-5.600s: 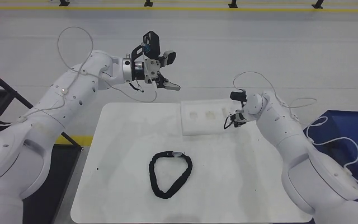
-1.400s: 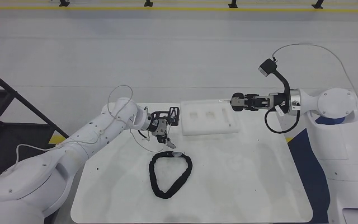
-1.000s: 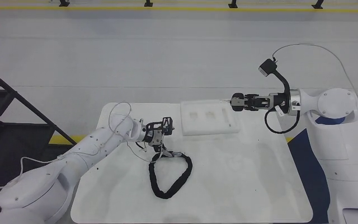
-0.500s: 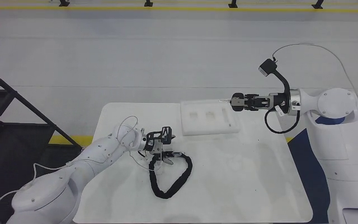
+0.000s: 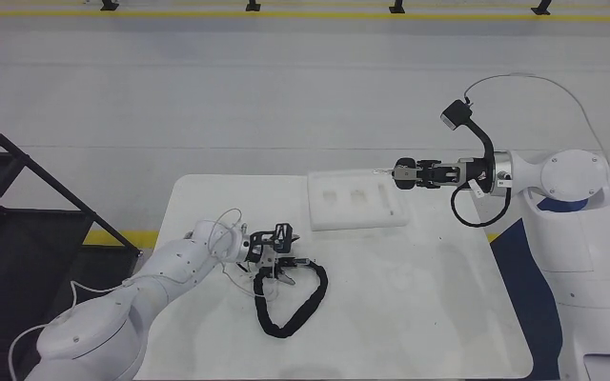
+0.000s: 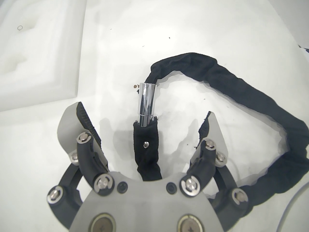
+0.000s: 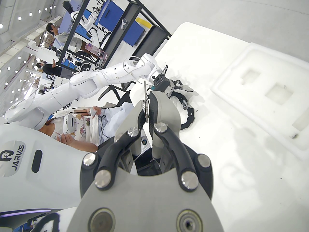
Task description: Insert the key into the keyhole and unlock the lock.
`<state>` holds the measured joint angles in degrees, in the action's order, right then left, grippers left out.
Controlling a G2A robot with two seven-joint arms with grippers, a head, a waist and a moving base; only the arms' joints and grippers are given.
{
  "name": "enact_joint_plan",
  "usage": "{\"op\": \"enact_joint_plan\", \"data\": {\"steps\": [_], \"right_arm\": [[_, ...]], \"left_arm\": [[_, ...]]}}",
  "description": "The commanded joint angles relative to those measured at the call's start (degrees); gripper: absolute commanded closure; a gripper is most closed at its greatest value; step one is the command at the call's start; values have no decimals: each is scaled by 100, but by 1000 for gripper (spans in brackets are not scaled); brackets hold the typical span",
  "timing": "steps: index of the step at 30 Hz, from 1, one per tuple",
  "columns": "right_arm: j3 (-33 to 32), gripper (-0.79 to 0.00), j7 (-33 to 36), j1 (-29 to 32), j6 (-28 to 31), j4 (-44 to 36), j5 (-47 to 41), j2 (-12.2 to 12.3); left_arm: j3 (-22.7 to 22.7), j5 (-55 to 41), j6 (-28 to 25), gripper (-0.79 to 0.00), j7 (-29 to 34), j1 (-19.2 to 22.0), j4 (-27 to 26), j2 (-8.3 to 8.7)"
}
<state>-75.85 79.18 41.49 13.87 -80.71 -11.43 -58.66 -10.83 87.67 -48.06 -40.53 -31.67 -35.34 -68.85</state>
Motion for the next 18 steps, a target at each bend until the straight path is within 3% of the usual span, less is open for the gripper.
{"op": "enact_joint_plan", "data": {"steps": [1,14,18], "right_arm": [[0,0,0,0,0,0,0,0],[0,0,0,0,0,0,0,0],[0,0,0,0,0,0,0,0]], "left_arm": [[-10,47,70,-785,-19,-5,55,-37],[-13,364,32,-502,-226,-41,420,-266],[-29,411,35,-277,-263,-55,532,-326]]}}
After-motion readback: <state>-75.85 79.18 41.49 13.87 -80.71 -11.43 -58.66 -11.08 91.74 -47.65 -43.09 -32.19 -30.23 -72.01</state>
